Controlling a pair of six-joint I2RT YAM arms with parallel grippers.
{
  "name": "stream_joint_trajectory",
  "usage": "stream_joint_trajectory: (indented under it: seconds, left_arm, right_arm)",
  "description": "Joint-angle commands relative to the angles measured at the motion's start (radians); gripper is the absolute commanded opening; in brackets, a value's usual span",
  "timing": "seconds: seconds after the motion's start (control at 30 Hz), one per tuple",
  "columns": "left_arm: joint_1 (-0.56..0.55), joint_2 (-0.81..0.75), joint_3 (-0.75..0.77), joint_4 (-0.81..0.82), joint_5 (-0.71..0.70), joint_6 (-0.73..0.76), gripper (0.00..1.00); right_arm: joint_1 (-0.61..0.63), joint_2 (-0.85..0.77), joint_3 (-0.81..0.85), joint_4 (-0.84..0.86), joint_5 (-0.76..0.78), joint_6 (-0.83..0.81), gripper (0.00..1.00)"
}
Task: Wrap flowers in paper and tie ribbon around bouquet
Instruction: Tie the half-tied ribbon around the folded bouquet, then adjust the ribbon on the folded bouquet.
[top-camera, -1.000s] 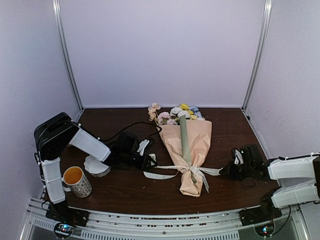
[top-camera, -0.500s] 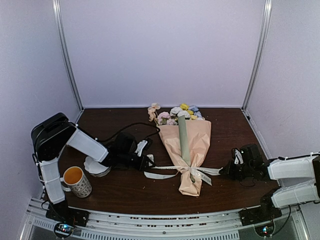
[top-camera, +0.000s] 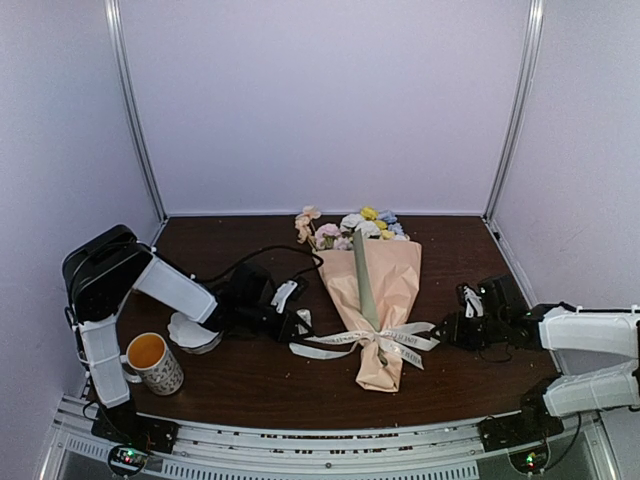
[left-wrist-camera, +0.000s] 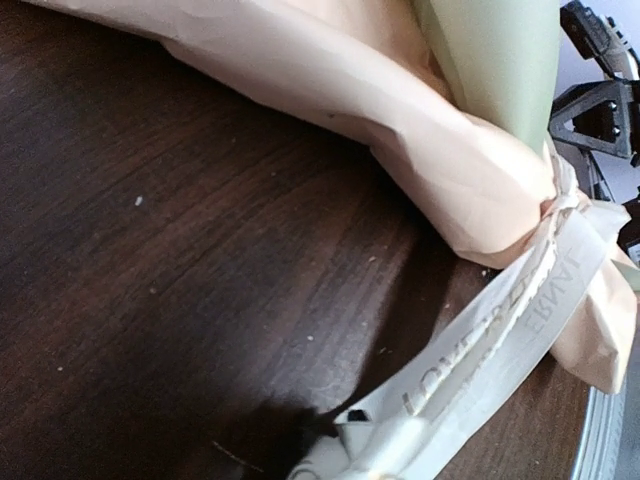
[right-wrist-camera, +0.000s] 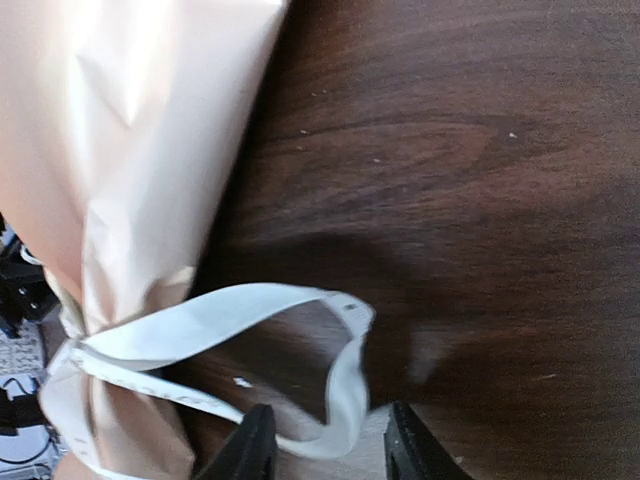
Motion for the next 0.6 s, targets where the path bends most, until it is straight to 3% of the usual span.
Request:
stream_joint_trajectory:
  seconds: [0.0,0.1,0.3,0.43,0.57]
  left_arm:
    - [-0.020,-0.050,0.058,0.012,0.070,0.042,0.35]
    - [-0.019,-0.112,0.062,-0.050,-0.023,0.045,0.55]
    - [-0.018,-0.243,0.057,-0.227,-0.341,0.105,0.77]
    - [-0.018,-0.263,0.082,-0.320,-0.466,0.115,0.84]
    - [-0.017,-0.273,0.082,-0.335,-0.473,0.109,0.84]
  right_arm:
    - [0.036,-0.102,0.099,-0.099,-0.026,-0.062,0.45]
    - [0.053,-0.166,0.139,-0.162,0.006,-0.061,0.48]
    - [0.219,-0.173,0.211,-0.179,0.003,-0.131,0.51]
    - [0.348,-0.017,0.315,-0.215,-0.015,-0.194,0.53]
    - [0.411,0.139,0.420,-0.277,0.014,-0.247,0.54]
